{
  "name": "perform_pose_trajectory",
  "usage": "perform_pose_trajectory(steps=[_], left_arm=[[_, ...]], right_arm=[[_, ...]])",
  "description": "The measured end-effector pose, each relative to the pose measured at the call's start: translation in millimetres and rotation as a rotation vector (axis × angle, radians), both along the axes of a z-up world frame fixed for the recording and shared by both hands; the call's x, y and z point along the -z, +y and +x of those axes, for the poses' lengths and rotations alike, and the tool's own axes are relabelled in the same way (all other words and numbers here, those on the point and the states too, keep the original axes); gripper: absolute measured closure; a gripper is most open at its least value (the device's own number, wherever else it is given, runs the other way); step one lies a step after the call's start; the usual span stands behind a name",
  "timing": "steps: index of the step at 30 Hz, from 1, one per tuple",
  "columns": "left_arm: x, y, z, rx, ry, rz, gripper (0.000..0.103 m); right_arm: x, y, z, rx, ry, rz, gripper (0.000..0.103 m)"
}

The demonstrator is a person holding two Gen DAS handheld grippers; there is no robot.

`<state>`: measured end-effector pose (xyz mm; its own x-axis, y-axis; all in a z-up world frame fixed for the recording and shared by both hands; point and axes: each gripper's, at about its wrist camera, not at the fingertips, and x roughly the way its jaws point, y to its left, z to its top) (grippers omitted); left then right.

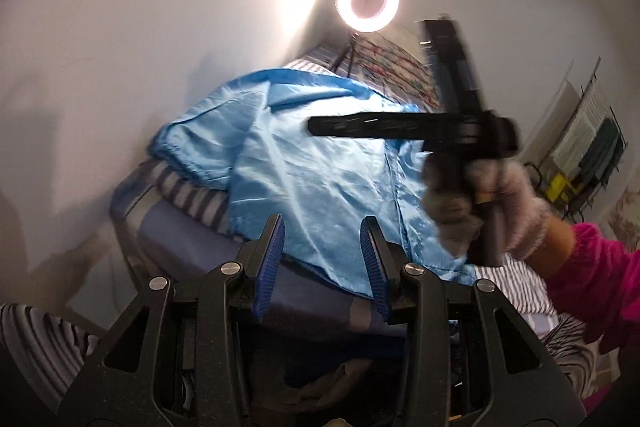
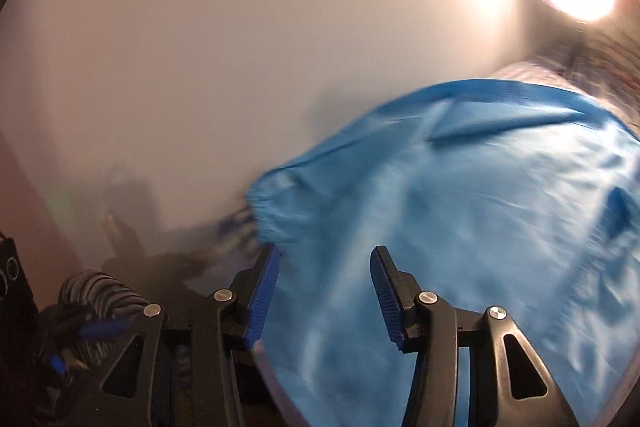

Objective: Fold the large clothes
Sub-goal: 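Close the right tool on the elastic sleeve cuff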

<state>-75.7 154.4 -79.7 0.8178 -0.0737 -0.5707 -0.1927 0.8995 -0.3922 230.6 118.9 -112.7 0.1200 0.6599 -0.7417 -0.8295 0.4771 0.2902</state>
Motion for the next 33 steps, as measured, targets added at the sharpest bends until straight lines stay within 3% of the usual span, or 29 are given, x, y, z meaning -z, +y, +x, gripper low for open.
perform_pose_trajectory(steps=[7, 20, 23, 25, 27, 33], left_arm=[[3, 26, -20, -0.093, -0.003, -0.015, 0.064], [6, 44, -25, -0.148, -0.018, -0.051, 0.064], [7, 44, -25, -0.152, -0.016, -0.048, 0.064], [5, 44, -26, -0.152, -0.016, -0.048, 0.064], [5, 44, -26, -0.15, -0.016, -0.048, 0.064], [2, 43, -25, -0.143, -0.018, -0.036, 0.064]], right_arm=[[36, 87, -18, -0.121, 0.071, -0.017, 0.054], [91, 172, -23, -0.129, 0.038, -0.123, 0.054], [102, 186, -27, -0.132, 0.013, -0.167, 0.062], [108, 192, -28, -0.125, 0.005, -0.19, 0.079], [110, 193, -25, -0.114, 0.043, -0.18, 0.09], [85, 169, -9, -0.038, 0.143, -0.031, 0.094]])
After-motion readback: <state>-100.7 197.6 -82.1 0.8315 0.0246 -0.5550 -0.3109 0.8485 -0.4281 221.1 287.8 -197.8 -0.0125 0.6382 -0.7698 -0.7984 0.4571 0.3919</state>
